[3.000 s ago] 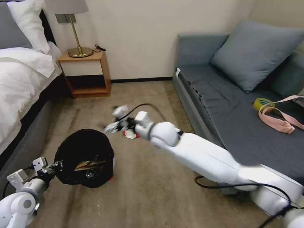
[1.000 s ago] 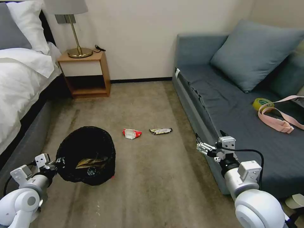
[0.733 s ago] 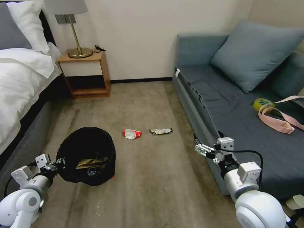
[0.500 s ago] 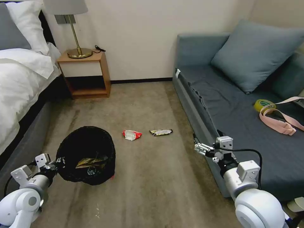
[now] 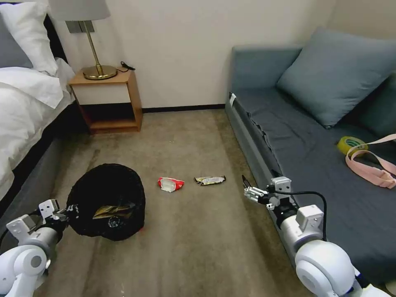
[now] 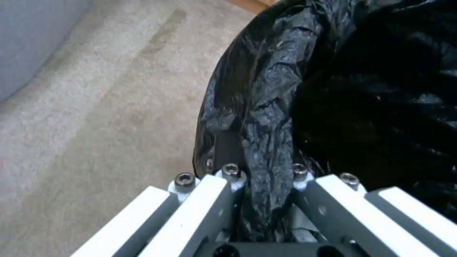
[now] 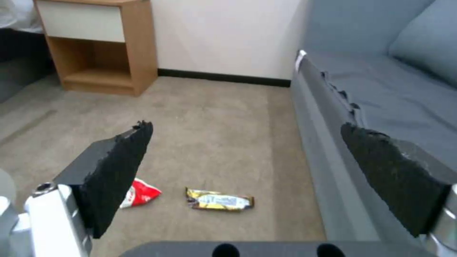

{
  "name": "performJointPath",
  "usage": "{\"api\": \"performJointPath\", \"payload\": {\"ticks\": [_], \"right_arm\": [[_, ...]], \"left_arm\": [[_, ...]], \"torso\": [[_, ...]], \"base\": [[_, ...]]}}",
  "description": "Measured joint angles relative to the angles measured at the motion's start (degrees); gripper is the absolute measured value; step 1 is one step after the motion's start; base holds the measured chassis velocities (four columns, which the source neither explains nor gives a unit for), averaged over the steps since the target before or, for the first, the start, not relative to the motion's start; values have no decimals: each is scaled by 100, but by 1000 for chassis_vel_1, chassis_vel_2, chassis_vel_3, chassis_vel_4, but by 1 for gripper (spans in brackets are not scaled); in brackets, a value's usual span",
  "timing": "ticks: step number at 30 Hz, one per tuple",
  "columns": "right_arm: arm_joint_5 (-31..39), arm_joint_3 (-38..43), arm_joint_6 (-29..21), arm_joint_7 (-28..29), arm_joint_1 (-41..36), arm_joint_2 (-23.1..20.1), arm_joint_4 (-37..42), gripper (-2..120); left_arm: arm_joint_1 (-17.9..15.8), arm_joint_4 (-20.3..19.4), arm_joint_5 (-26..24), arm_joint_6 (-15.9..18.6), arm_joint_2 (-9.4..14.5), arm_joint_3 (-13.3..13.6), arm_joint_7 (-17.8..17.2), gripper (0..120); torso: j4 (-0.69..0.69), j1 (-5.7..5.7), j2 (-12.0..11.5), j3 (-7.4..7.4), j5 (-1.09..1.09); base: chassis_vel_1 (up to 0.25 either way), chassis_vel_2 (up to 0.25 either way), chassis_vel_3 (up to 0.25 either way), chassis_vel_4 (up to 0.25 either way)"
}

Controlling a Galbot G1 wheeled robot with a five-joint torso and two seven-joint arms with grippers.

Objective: Pick up the trash bin, then pick up the garbage on the floor and place it into the trash bin.

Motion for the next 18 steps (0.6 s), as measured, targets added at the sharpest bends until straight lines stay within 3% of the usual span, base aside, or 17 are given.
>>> {"api": "performJointPath", "payload": {"ticks": [18], "right_arm": [[188, -515, -24, 1, 670, -115, -369, 100]], "left_arm": [[-22, -36, -79, 40, 41, -240, -79, 2]], "torso": [[1, 0, 0, 0, 0]], "base": [[-122, 130, 130, -129]]}}
